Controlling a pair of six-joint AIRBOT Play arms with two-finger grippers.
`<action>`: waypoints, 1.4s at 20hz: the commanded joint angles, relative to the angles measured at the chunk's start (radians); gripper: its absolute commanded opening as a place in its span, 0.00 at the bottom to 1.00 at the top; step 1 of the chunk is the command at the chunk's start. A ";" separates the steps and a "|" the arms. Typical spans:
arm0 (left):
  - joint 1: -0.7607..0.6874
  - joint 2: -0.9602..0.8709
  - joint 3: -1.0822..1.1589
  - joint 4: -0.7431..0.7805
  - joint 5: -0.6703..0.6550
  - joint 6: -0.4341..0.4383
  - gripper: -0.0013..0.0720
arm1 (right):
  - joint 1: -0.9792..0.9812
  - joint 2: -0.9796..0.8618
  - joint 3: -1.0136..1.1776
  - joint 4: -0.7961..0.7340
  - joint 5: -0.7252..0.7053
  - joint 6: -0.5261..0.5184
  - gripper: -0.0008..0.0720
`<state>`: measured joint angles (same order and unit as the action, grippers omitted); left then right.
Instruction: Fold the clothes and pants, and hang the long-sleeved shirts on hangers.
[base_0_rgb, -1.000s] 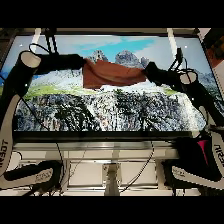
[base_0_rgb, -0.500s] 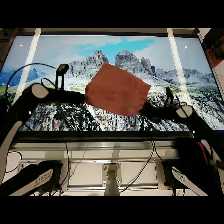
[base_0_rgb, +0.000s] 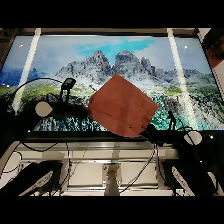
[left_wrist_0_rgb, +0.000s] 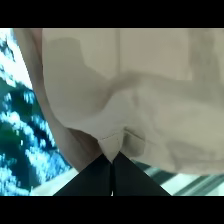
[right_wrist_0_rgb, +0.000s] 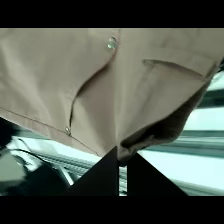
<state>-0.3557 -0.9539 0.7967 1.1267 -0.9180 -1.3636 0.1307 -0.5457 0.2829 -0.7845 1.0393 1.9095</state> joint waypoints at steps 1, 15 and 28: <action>-0.024 -0.097 0.173 0.018 -0.007 -0.042 0.02 | 0.000 0.057 0.021 -0.001 -0.057 0.120 0.03; -0.060 -0.796 0.949 -0.017 0.297 0.006 0.02 | 0.000 -0.464 0.214 0.108 -0.864 0.177 0.03; -0.132 -0.918 0.949 -0.290 0.716 0.260 0.92 | -0.103 -0.652 0.292 -0.001 -1.200 0.243 0.49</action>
<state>-0.4969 -1.8851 1.7443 0.8543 -0.1398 -1.0950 0.0784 -1.1908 0.5671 -0.6949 -0.2840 2.1586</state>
